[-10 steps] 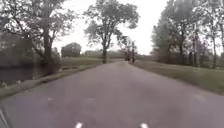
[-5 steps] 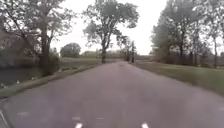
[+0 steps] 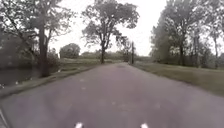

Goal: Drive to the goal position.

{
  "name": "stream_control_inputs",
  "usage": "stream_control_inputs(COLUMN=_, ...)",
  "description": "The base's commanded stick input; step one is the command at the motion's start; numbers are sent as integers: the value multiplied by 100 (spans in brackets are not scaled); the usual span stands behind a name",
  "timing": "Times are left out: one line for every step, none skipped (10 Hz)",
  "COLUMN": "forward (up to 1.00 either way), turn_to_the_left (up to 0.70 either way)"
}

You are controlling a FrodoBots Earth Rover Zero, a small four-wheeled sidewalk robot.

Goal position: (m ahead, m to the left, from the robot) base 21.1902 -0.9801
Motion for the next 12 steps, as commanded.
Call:
stream_control_inputs(forward=100, turn_to_the_left=0)
stream_control_inputs(forward=100, turn_to_the_left=0)
stream_control_inputs(forward=100, turn_to_the_left=0)
stream_control_inputs(forward=100, turn_to_the_left=0)
stream_control_inputs(forward=100, turn_to_the_left=0)
stream_control_inputs(forward=100, turn_to_the_left=0)
stream_control_inputs(forward=100, turn_to_the_left=0)
stream_control_inputs(forward=100, turn_to_the_left=0)
stream_control_inputs(forward=100, turn_to_the_left=0)
stream_control_inputs(forward=100, turn_to_the_left=0)
stream_control_inputs(forward=100, turn_to_the_left=-24)
stream_control_inputs(forward=100, turn_to_the_left=-40)
